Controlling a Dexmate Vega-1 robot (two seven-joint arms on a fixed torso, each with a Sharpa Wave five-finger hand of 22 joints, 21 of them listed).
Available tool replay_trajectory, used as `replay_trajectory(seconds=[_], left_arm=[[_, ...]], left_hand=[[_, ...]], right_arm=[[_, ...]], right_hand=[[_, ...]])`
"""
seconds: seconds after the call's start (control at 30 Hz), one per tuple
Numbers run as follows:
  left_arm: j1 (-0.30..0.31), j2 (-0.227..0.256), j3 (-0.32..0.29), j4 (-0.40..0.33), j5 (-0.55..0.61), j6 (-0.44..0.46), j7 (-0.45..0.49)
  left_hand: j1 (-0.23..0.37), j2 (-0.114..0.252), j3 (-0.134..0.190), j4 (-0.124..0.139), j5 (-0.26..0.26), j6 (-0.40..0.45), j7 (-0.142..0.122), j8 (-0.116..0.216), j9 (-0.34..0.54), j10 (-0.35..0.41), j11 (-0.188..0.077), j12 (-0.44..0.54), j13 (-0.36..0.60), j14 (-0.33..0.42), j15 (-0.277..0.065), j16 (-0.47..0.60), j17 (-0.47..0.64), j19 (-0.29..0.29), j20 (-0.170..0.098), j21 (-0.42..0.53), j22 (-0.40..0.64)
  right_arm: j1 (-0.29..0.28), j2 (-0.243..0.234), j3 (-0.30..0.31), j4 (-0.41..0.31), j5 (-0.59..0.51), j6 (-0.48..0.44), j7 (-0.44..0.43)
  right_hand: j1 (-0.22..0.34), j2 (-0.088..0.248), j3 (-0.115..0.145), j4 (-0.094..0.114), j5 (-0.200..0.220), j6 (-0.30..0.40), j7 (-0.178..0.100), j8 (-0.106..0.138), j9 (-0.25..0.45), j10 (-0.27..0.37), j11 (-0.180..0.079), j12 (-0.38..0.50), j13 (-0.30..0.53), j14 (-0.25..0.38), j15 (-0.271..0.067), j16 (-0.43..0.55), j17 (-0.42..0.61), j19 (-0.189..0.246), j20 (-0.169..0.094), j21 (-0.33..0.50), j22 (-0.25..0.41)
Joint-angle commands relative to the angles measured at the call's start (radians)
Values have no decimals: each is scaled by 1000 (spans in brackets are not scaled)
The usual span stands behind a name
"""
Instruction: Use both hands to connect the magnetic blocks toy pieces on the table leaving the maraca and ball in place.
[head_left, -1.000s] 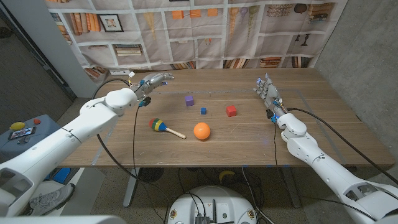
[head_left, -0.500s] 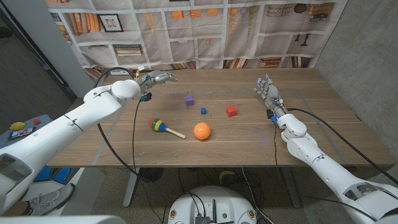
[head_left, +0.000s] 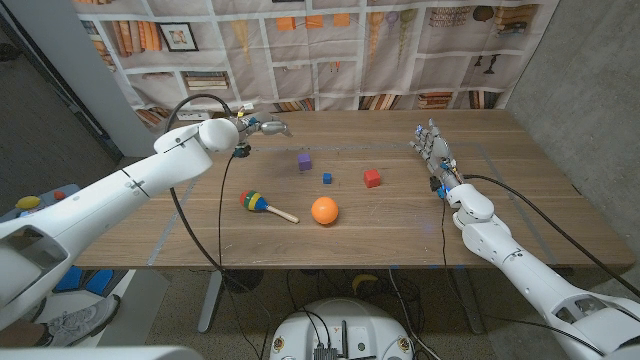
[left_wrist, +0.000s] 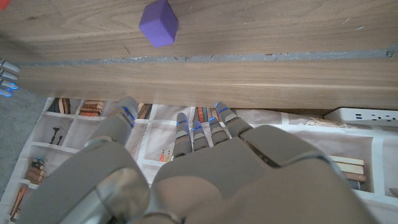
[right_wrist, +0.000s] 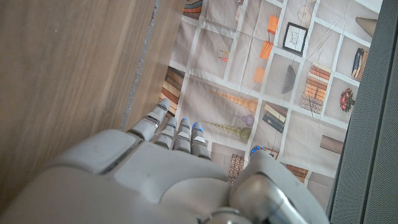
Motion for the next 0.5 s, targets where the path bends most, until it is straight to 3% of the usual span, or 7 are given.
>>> replay_trajectory(seconds=[0.03,0.3,0.5], left_arm=[[-107,-26,113,-11,184,81,-166],[-182,-63,190,10,303,119,-284],[-235,-94,243,44,384,104,-373]], left_hand=[[30,-21,-6,-1,5,-10,13,-9,4,-26,7,-5,2,-34,10,-5,6,-28,1,-8,2],[71,-57,-15,4,6,-54,31,-24,6,-86,30,-11,3,-104,31,-7,7,-93,9,-9,2],[107,-64,-18,9,12,-83,38,-24,6,-136,52,-10,3,-156,46,-3,8,-186,35,-16,3]], right_arm=[[-15,-9,5,-19,2,4,-6],[-21,-13,7,-27,4,3,-4],[-40,-21,15,-46,3,6,-20]], right_hand=[[2,12,9,2,6,8,2,-1,6,-1,-2,7,0,-6,0,4,2,-3,-4,7,2],[2,13,11,1,5,8,2,-1,6,-2,-2,6,0,-6,0,5,-1,-3,-3,7,2],[2,14,14,-1,5,8,-1,-1,6,-1,-7,7,-1,-7,3,5,-4,-4,-3,7,2]])
